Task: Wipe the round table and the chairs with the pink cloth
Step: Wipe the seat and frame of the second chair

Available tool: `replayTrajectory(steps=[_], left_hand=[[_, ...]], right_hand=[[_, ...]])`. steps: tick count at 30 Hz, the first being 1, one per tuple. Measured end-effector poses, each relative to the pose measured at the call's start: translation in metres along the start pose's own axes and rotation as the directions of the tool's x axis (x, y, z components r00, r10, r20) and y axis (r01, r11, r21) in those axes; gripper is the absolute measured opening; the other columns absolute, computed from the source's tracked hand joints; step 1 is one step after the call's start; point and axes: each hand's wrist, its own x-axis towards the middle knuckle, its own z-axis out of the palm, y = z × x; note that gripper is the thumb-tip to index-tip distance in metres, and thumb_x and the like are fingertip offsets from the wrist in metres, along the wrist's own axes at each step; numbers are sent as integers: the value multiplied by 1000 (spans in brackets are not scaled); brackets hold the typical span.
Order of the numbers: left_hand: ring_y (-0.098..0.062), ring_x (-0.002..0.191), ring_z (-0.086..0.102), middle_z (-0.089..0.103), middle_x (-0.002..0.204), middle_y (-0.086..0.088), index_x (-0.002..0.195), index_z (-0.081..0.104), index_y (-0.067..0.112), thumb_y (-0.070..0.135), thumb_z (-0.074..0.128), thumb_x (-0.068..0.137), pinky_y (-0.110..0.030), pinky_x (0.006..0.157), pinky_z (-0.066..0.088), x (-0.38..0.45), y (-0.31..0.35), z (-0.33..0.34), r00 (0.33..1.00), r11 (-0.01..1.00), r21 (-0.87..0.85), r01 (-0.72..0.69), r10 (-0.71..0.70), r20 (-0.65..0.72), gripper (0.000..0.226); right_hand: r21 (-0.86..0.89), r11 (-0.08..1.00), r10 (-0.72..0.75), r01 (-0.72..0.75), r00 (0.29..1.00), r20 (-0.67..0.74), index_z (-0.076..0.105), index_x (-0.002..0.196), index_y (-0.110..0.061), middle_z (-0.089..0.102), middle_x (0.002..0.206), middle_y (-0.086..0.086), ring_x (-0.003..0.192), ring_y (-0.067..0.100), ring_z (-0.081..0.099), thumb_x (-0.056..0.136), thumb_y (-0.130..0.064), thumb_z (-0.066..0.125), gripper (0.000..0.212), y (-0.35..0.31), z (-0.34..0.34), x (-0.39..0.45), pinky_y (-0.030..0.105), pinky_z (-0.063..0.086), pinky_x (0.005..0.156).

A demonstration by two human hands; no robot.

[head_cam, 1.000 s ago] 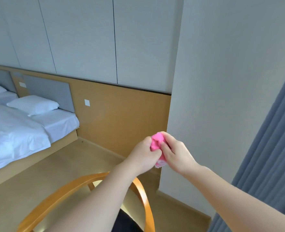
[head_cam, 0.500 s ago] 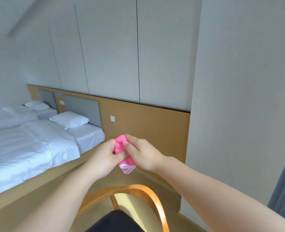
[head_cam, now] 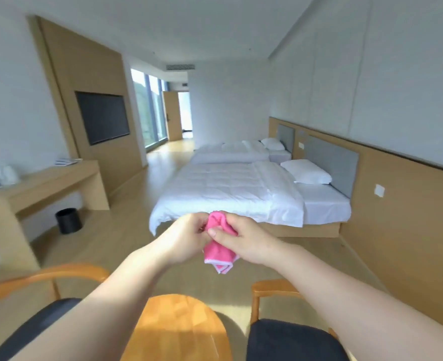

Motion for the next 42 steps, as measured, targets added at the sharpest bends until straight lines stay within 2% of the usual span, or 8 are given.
replayTrajectory(steps=[8, 15, 18, 23, 27, 33, 37, 42], left_hand=[[-5, 72, 66, 71, 83, 6, 88, 68, 23, 37, 55, 95, -18, 63, 53, -190, -96, -138, 818, 881, -26, 473, -450, -357, 20], [-8, 67, 58, 61, 75, 11, 79, 61, 26, 31, 51, 93, -19, 55, 42, -344, -174, -238, 605, 680, 98, 726, -566, -560, 17], [-10, 62, 56, 63, 72, 6, 76, 61, 24, 33, 50, 92, -24, 56, 45, -393, -215, -274, 453, 650, -82, 755, -609, -651, 22], [-18, 61, 49, 55, 68, -2, 81, 61, 5, 40, 51, 92, -31, 59, 41, -433, -289, -312, 271, 599, -341, 724, -702, -659, 37], [-14, 58, 61, 64, 67, 0, 77, 64, 16, 43, 54, 91, -29, 56, 50, -425, -350, -314, 270, 524, -501, 688, -827, -494, 32], [-28, 99, 65, 66, 109, -17, 109, 64, 2, 30, 37, 101, -44, 96, 50, -391, -435, -330, 307, 406, -723, 560, -912, -274, 39], [-32, 92, 60, 63, 101, -21, 107, 59, -11, 18, 36, 99, -38, 91, 48, -380, -492, -349, 322, 422, -656, 626, -906, -275, 38], [-21, 99, 66, 71, 105, -9, 107, 69, 9, 25, 40, 100, -36, 91, 54, -391, -555, -370, 364, 432, -602, 672, -900, -240, 34]], right_hand=[[38, 931, -322, 363, 769, 553, 51, 127, -33, 65, 110, -15, 99, 2, 63, 76, -41, 66, 54, -107, 200, 85, 24, 52, 85], [114, 887, -410, 448, 647, 643, 61, 111, -39, 67, 91, -16, 79, 2, 61, 88, -21, 40, 37, -191, 391, 124, 20, 47, 64], [145, 905, -398, 399, 679, 617, 64, 83, -28, 65, 77, -9, 73, 11, 60, 96, -27, 42, 26, -226, 458, 141, 27, 47, 62], [208, 918, -383, 337, 626, 679, 64, 85, -28, 68, 78, -13, 75, 4, 64, 98, -38, 47, 24, -258, 547, 158, 22, 46, 62], [221, 950, -308, 220, 554, 773, 65, 91, -33, 73, 82, -13, 78, 1, 69, 78, -59, 67, 29, -239, 600, 181, 20, 54, 65], [130, 982, -187, 139, 584, 790, 63, 90, -33, 73, 74, -3, 69, 12, 71, 58, -72, 75, 51, -207, 663, 257, 34, 61, 67], [59, 997, -76, 49, 581, 810, 60, 102, -31, 72, 84, -3, 79, 11, 70, 78, -44, 70, 29, -197, 699, 303, 30, 59, 70], [-59, 998, 37, 15, 621, 783, 61, 112, -17, 70, 100, 5, 92, 19, 67, 96, -17, 52, 19, -192, 746, 342, 38, 57, 85]])
